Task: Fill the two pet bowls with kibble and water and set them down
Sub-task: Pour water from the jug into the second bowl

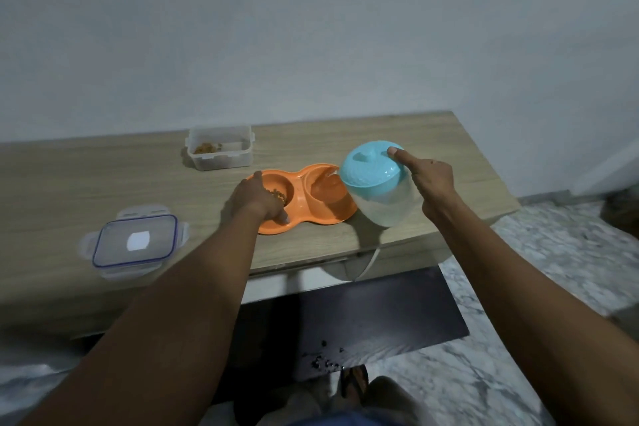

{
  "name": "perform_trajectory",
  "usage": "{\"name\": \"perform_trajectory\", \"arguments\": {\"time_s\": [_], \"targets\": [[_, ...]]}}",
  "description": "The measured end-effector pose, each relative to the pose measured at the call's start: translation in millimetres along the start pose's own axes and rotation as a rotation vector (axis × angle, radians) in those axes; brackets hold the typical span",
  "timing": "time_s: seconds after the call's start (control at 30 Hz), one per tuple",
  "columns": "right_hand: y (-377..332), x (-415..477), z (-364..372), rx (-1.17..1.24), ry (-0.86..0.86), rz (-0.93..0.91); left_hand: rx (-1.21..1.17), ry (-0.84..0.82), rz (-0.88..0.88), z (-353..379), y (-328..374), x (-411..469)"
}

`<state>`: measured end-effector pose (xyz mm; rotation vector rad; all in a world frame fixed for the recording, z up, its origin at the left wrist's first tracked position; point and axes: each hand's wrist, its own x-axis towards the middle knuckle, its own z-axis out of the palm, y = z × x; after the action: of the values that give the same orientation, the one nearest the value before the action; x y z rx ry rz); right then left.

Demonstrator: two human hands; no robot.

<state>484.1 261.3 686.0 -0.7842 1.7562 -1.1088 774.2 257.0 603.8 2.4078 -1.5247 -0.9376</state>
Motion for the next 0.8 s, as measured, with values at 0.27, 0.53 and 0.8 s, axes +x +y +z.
{"name": "perform_trajectory", "arguments": {"time_s": [0.27, 0.53, 0.8], "targets": [[2.7, -3.3, -6.1, 0.014, 0.018, 0.018, 0.001, 0.002, 0.001, 3.1, -0.2, 2.6], [0.1, -5.5, -12.7, 0.022, 0.011, 0.023, -0.002, 0.003, -0.025, 4.5, -1.8, 4.5], [-5.5, -6.9, -14.0, 0.033, 0.021, -0.009, -0.001, 0.014, -0.02, 6.2, -2.9, 5.4]]}}
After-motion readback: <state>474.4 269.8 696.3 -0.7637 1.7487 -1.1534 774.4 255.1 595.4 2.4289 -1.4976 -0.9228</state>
